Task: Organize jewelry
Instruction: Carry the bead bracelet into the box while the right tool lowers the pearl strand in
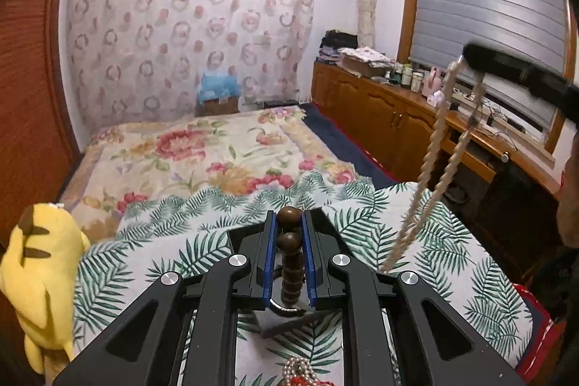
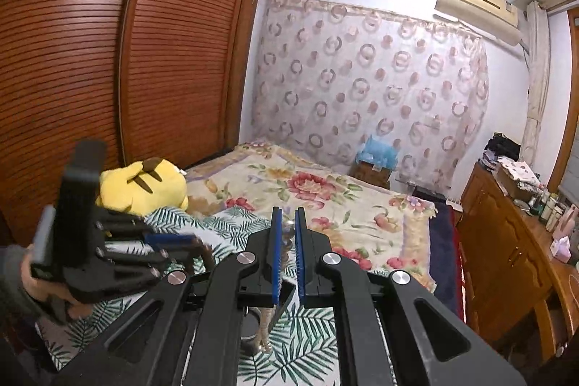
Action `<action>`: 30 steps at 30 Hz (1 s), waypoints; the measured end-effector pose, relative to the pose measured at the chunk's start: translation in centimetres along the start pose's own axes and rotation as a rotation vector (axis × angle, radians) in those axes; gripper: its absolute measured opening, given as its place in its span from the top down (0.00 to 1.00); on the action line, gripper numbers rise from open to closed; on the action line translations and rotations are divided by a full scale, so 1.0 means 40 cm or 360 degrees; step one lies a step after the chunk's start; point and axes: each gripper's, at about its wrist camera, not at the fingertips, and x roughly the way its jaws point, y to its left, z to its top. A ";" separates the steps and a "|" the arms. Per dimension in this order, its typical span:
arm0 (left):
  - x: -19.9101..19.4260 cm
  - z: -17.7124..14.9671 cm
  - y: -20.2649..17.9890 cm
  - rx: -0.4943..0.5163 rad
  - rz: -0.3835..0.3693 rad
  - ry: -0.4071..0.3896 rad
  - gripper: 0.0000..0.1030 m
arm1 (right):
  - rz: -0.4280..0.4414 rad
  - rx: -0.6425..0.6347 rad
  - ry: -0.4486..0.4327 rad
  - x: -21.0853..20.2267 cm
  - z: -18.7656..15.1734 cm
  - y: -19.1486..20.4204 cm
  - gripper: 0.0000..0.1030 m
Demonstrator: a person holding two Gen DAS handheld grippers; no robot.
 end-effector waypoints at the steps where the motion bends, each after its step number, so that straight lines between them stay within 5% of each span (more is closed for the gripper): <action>1: 0.013 -0.003 0.004 -0.0007 0.0001 0.0011 0.88 | 0.0001 0.0001 -0.0002 0.004 0.005 -0.003 0.92; 10: 0.086 -0.030 0.022 -0.0023 0.0050 0.0078 0.88 | 0.0013 0.0018 0.0005 0.055 0.045 -0.020 0.92; 15: 0.068 -0.027 0.036 -0.0052 0.0063 0.0047 0.77 | 0.0042 0.0069 0.0053 0.131 0.040 -0.029 0.92; 25: -0.006 -0.083 0.065 -0.0044 0.0085 0.0056 0.69 | 0.0025 0.0019 0.0331 0.328 -0.114 0.039 0.92; 30: -0.033 -0.117 0.073 -0.0032 0.0085 0.0075 0.68 | 0.0048 0.0080 0.0400 0.346 -0.166 0.050 0.91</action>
